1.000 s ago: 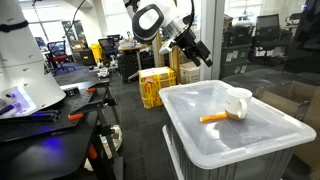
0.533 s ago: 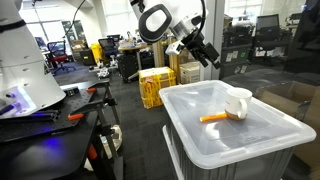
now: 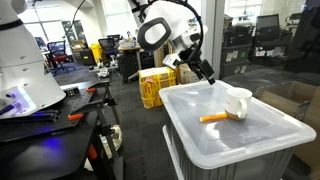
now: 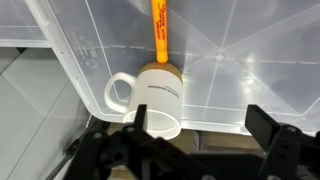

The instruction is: Put the marker in the white mug

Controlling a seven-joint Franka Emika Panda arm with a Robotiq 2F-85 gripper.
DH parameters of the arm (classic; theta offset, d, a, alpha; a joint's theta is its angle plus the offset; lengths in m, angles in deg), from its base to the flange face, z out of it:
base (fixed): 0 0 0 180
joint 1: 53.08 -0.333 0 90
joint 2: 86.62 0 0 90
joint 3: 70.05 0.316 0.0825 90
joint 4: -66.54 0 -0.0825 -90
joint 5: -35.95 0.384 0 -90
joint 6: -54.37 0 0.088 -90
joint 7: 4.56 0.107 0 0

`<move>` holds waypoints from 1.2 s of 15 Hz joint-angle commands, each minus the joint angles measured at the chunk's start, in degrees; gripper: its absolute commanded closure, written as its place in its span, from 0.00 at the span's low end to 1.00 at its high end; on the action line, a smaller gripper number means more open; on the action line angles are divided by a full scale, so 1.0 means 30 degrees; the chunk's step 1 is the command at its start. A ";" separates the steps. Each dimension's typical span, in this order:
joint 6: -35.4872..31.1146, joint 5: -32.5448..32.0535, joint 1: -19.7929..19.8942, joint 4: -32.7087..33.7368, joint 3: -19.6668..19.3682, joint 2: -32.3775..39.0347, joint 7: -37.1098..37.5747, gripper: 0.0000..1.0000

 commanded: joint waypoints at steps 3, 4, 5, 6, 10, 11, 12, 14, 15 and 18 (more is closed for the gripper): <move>0.0046 -0.0487 0.1477 0.0687 0.0824 0.0666 0.0388 0.00; 0.0040 -0.0776 0.2039 0.1033 0.1219 0.0769 0.0390 0.00; 0.0044 -0.0906 0.2451 0.1339 0.1459 0.0918 0.0452 0.00; 0.0039 -0.0940 0.2622 0.1652 0.1462 0.1101 0.0451 0.00; 0.0027 -0.1888 0.4390 0.2759 0.2505 0.1828 0.0511 0.00; 0.0019 -0.2159 0.4778 0.2982 0.2776 0.2000 0.0463 0.00; 0.0018 -0.2404 0.5164 0.3166 0.3110 0.2197 0.0464 0.00; 0.0016 -0.2754 0.5587 0.3293 0.3541 0.2445 0.0419 0.00; 0.0031 -0.2380 0.4874 0.2815 0.2816 0.2104 0.0331 0.00; 0.0030 -0.2427 0.4922 0.2856 0.2844 0.2259 0.0328 0.00</move>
